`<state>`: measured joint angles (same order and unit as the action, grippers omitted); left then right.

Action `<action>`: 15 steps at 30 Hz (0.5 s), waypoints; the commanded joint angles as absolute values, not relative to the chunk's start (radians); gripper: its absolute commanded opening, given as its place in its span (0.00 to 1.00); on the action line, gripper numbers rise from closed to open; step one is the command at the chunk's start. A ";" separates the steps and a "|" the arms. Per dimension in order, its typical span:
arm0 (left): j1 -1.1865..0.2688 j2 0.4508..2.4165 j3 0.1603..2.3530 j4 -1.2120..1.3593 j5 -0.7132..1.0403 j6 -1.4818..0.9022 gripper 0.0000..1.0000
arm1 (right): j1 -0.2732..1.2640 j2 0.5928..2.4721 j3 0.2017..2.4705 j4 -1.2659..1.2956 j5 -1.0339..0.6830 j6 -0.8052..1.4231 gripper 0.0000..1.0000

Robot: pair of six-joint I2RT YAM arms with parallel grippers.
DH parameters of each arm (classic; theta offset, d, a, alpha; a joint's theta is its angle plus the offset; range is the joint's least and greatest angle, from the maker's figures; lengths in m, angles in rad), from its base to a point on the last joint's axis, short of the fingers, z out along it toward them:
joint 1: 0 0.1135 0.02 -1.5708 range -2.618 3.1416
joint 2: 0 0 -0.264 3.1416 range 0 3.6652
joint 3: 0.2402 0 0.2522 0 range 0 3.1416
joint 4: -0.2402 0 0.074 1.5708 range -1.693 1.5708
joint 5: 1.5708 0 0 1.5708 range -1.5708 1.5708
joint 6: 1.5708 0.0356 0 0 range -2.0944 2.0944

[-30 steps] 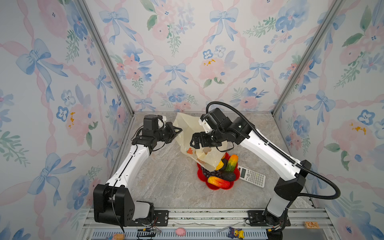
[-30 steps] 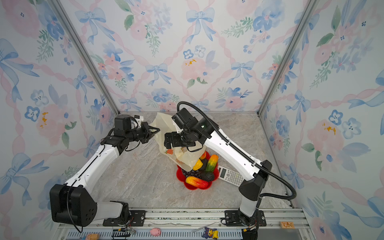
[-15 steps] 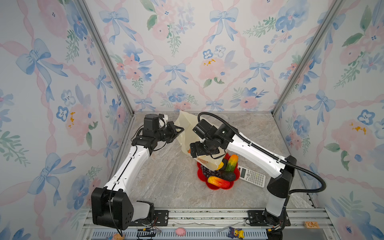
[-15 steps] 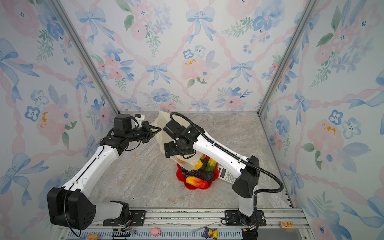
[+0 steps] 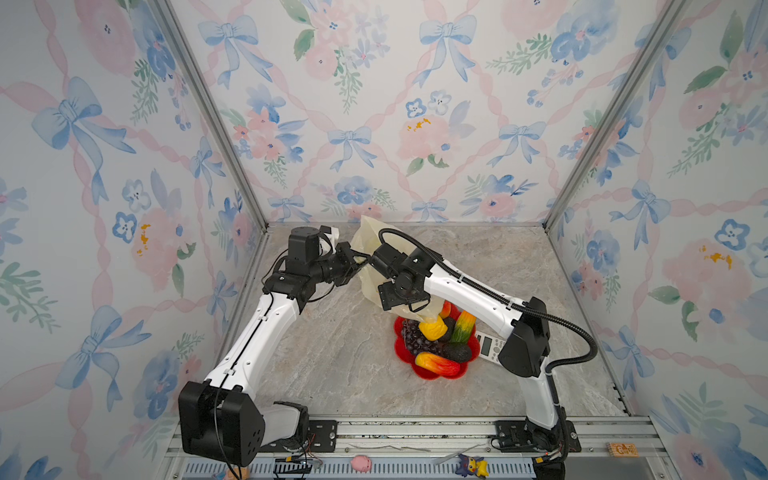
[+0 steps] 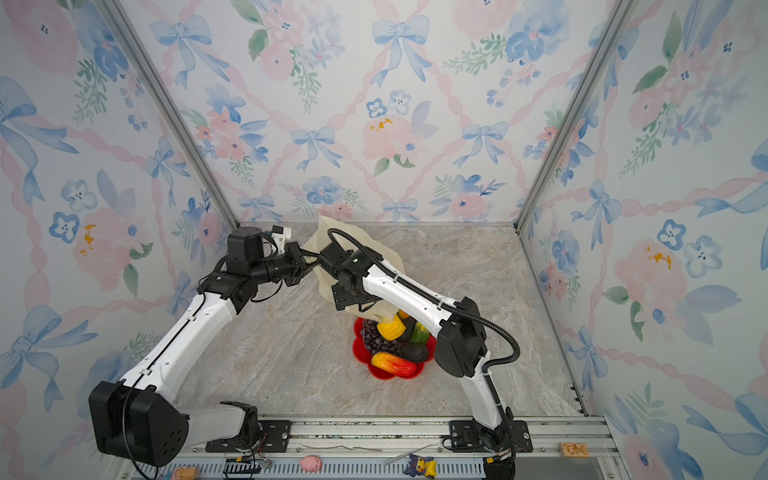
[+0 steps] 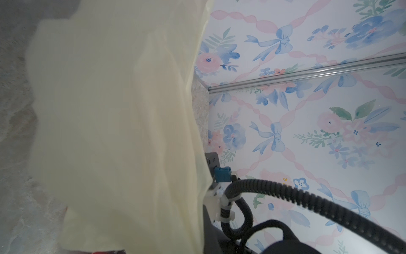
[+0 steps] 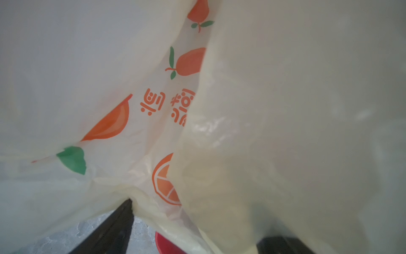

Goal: Place the fruits into the plastic bag

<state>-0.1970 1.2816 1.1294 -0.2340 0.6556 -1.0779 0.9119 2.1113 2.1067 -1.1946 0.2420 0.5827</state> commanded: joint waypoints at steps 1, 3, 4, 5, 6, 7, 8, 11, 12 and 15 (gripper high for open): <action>-0.199 1.275 1.149 -0.233 0.673 -1.072 0.00 | 0.900 2.113 2.152 -1.207 0.255 0.546 0.84; -0.199 1.276 1.144 -0.233 0.674 -1.068 0.00 | 0.892 2.082 2.118 -1.151 0.219 0.544 0.84; -0.197 1.278 1.141 -0.233 0.674 -1.064 0.00 | 0.882 2.059 2.085 -1.109 0.182 0.547 0.84; -0.196 1.278 1.136 -0.233 0.675 -1.062 0.00 | 0.867 2.026 2.037 -1.061 0.147 0.562 0.84; -0.197 1.278 1.134 -0.233 0.674 -1.060 0.00 | 0.853 2.000 1.998 -1.027 0.132 0.581 0.84; -0.195 1.278 1.132 -0.235 0.674 -1.058 0.00 | 0.835 1.969 1.945 -0.978 0.107 0.606 0.84; -0.197 1.279 1.134 -0.236 0.676 -1.056 0.00 | 0.815 1.939 1.886 -0.921 0.073 0.618 0.83; -0.198 1.281 1.139 -0.239 0.681 -1.054 0.00 | 0.754 1.876 1.733 -0.751 -0.022 0.733 0.81; -0.201 1.282 1.143 -0.242 0.681 -1.052 0.00 | 0.742 1.866 1.702 -0.706 -0.048 0.757 0.80; -0.205 1.279 1.145 -0.243 0.681 -1.052 0.00 | 0.725 1.869 1.681 -0.641 -0.069 0.790 0.78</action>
<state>-0.1978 1.2816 1.1297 -0.2340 0.6628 -1.0767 0.7319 1.8851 1.7000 -0.7959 0.0082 0.7170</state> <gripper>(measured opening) 0.050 0.781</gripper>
